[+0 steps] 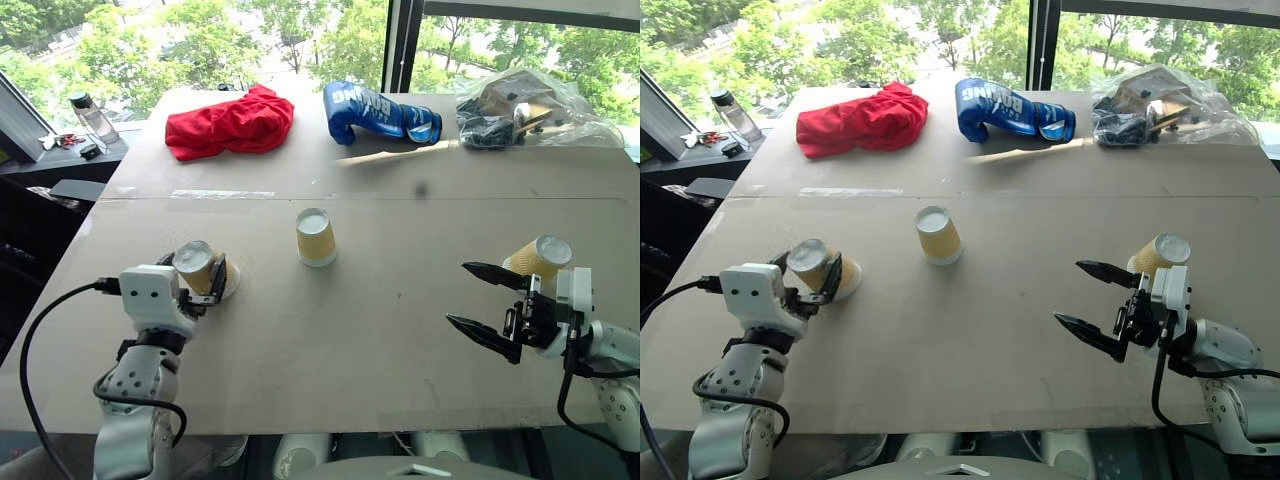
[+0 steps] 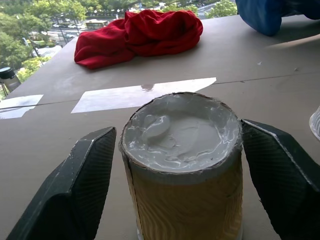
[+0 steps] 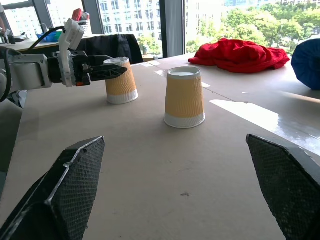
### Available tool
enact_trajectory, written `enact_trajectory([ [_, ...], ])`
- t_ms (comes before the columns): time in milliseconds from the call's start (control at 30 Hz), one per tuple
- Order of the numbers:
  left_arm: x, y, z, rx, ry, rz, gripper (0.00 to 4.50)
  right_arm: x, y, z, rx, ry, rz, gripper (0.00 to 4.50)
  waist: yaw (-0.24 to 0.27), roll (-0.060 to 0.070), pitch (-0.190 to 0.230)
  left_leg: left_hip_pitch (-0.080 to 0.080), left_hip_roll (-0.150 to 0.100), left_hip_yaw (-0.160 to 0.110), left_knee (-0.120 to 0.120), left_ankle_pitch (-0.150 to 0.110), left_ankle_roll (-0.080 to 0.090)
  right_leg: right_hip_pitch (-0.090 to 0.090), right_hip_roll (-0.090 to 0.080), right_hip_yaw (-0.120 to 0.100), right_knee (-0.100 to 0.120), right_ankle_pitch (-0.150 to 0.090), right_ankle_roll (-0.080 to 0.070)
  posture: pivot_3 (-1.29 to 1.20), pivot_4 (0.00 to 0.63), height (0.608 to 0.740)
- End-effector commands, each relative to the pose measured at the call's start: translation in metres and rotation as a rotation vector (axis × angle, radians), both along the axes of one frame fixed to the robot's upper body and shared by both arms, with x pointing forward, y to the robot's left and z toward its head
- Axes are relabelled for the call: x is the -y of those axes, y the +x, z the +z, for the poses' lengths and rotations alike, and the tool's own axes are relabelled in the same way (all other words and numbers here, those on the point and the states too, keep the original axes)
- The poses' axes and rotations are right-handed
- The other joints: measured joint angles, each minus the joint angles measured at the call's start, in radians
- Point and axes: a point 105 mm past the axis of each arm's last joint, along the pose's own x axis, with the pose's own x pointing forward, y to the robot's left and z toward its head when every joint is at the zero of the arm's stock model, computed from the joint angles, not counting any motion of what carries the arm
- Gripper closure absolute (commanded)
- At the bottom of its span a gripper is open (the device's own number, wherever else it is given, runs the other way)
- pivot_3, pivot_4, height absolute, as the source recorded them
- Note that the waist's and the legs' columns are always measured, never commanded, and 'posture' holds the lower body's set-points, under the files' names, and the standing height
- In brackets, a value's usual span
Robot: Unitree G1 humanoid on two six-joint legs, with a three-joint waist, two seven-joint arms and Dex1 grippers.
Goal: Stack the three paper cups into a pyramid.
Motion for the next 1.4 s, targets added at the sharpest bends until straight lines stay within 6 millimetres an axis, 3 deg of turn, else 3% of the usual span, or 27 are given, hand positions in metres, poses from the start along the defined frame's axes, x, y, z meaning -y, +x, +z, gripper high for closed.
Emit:
enact_trajectory([
  [33, 0.011, 0.001, 0.019, 0.065, 0.026, -0.023, 2.1, -0.003, -0.004, 0.013, 0.045, 0.004, 0.029, 0.0, 0.0, 0.0, 0.0, 0.0, 0.0, 0.0, 0.0, 0.0, 0.0, 0.0, 0.0, 0.0, 0.0, 0.0, 0.0, 0.0, 0.15, 0.74],
  [267, 0.021, 0.008, 0.031, 0.07, 0.028, -0.031, 2.11, -0.005, -0.004, 0.013, 0.042, 0.003, 0.031, 0.0, 0.0, 0.0, 0.0, 0.0, 0.0, 0.0, 0.0, 0.0, 0.0, 0.0, 0.0, 0.0, 0.0, 0.0, 0.0, 0.0, 0.15, 0.74],
  [467, 0.044, 0.009, 0.048, 0.114, 0.046, -0.175, 2.11, 0.001, -0.005, 0.011, 0.038, -0.002, 0.015, 0.0, 0.0, 0.0, 0.0, 0.0, 0.0, 0.0, 0.0, 0.0, 0.0, 0.0, 0.0, 0.0, 0.0, 0.0, 0.0, 0.0, 0.15, 0.74],
  [667, 0.054, 0.002, 0.049, 0.101, 0.059, -0.272, 2.11, 0.003, -0.003, 0.011, 0.043, -0.006, 0.001, 0.0, -0.001, 0.0, 0.0, 0.0, 0.0, 0.0, 0.0, 0.0, 0.0, 0.0, 0.0, 0.0, 0.0, 0.0, 0.0, 0.0, 0.15, 0.74],
  [867, 0.103, -0.004, 0.035, 0.034, 0.054, -0.636, 2.11, 0.003, -0.004, 0.012, 0.05, -0.003, -0.021, 0.0, 0.004, 0.0, 0.0, 0.0, 0.0, 0.0, 0.001, 0.0, 0.0, 0.0, 0.0, 0.0, 0.0, 0.0, 0.0, 0.0, 0.15, 0.74],
  [1000, 0.095, 0.007, 0.03, 0.043, 0.107, -0.685, 2.11, 0.007, -0.007, 0.015, 0.054, -0.001, -0.055, 0.0, 0.003, 0.001, 0.0, 0.0, 0.0, 0.0, 0.001, 0.0, 0.0, 0.0, 0.001, 0.0, 0.0, 0.0, 0.0, 0.0, 0.15, 0.74],
  [1167, 0.114, 0.014, 0.026, 0.04, 0.154, -0.818, 2.11, 0.008, -0.008, 0.015, 0.048, -0.006, -0.063, 0.0, 0.0, 0.001, 0.0, 0.0, 0.0, 0.0, 0.001, 0.0, 0.0, 0.0, 0.002, 0.0, 0.001, 0.0, 0.0, 0.0, 0.15, 0.74],
  [1400, 0.143, 0.025, 0.006, -0.059, 0.151, -0.97, 2.11, 0.014, -0.01, 0.019, 0.048, -0.022, -0.1, 0.0, 0.002, 0.001, 0.0, -0.001, 0.0, 0.0, 0.002, 0.0, 0.0, 0.0, 0.003, 0.0, 0.001, 0.0, 0.0, 0.0, 0.15, 0.74],
])
